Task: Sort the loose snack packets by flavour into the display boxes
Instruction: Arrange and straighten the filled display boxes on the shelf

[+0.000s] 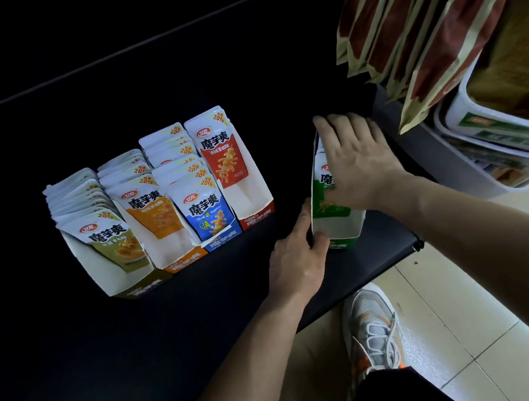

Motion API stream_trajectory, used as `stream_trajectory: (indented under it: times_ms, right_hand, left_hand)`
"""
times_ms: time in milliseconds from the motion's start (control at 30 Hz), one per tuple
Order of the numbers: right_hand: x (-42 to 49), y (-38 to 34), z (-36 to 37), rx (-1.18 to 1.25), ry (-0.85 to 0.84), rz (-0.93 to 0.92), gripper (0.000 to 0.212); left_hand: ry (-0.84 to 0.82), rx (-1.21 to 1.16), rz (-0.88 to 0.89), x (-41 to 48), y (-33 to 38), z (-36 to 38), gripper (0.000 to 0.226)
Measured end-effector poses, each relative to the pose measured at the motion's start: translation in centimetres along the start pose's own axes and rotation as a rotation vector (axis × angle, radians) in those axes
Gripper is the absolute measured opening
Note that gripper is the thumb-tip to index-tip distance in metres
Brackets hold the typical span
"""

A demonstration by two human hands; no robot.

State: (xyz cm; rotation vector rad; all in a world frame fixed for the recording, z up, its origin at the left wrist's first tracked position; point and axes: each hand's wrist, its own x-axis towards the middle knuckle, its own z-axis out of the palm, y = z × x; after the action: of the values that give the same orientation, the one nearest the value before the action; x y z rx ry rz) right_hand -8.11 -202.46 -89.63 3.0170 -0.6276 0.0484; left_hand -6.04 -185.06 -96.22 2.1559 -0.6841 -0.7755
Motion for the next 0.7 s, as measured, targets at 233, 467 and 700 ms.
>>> stream_trajectory:
  times_ms: [233,467,700]
  right_hand:
    - [1.1,1.7,0.5,0.106,-0.035,-0.038,0.127]
    - [-0.6,2.1,0.1,0.100,0.021,-0.058,0.131]
    - [-3.6,1.9,-0.9,0.202,0.185,-0.052,0.102]
  left_hand:
    - [0.005,0.000,-0.006,-0.2,0.2,0.3,0.058]
    - [-0.009,0.001,-0.010,-0.2,0.3,0.0,0.058]
    - [0.010,-0.020,-0.004,-0.4,1.1,-0.9,0.057]
